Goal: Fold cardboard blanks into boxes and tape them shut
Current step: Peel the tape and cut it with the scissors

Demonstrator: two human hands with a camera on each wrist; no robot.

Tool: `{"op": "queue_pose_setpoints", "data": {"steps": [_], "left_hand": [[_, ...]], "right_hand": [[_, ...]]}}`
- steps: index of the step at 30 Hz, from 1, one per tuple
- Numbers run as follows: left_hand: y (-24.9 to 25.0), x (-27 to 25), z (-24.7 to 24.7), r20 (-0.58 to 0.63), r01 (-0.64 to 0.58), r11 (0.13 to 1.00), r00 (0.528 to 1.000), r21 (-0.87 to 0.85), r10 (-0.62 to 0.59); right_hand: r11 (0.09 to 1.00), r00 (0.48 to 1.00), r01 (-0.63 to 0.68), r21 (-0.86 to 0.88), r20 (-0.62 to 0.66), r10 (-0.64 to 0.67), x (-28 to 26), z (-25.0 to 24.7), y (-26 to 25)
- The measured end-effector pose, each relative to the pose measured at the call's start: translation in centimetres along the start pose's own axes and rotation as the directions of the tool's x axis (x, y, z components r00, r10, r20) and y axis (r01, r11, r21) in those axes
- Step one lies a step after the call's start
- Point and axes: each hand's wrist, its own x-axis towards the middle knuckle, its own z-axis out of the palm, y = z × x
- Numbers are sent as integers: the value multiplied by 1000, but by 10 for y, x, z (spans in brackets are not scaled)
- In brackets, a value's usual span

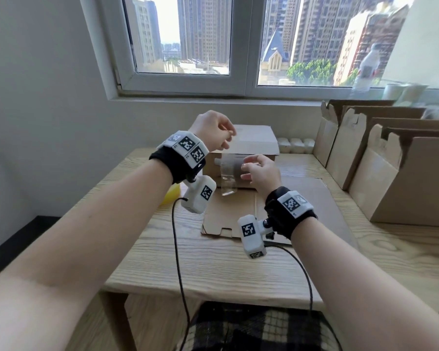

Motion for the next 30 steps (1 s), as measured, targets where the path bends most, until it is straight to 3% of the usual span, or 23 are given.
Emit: {"op": "queue_pose_setpoints", "data": {"steps": [6,12,23,27,30], "left_hand": [[2,1,1,-45,72,986,996,-149,-79],[-4,-2,6,27,198,868,978,-456,-209],[-16,24,19,-33,179,738,964,-651,-263],[-36,36,21,-134,175,728,929,-663,-346],[-58,38,20,-241,166,729,876,-664,-419]], "right_hand": [[985,990,135,108,27,-139,-15,7,0],[977,974,181,110,-156,-163,-15,2,1],[932,897,361,21,-280,-341,18,-4,-10],[908,870,417,52,-313,-381,30,-9,-2],[920,902,349,181,-331,-277,37,-14,10]]}}
